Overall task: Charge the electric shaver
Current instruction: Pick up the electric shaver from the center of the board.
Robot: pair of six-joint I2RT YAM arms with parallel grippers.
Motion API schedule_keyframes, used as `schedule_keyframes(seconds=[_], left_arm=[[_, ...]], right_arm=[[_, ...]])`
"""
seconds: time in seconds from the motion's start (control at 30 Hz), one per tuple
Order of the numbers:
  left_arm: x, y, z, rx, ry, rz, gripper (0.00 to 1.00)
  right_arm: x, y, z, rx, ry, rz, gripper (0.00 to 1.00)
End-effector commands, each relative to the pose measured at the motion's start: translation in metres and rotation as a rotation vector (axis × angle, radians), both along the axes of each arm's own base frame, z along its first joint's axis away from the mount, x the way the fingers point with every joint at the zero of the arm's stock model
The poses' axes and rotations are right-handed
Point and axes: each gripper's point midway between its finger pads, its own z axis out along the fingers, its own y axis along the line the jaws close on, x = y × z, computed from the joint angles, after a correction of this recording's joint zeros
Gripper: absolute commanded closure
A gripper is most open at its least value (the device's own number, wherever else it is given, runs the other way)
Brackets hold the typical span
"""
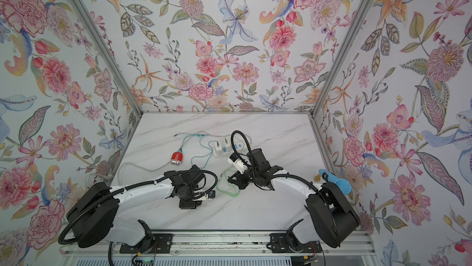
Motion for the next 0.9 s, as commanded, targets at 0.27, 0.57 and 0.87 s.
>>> schedule_keyframes(seconds=[0.27,0.57,0.87], left_arm=[[0.03,-0.008,0.027,-0.125,-0.221,0.064,1.0],[0.061,-0.015,0.091,-0.287,-0.577,0.05,1.0],[0.051,-0.027,0.117,-0.403,-0.707,-0.022,1.0]], right_arm=[[-0.004,0.004,0.004,-0.1,0.069,0.024,1.0],[-0.054,0.035,0.027,-0.163,0.092,0.205,1.0],[-0.065,0.05,0.045,-0.174,0.071,0.281,1.0]])
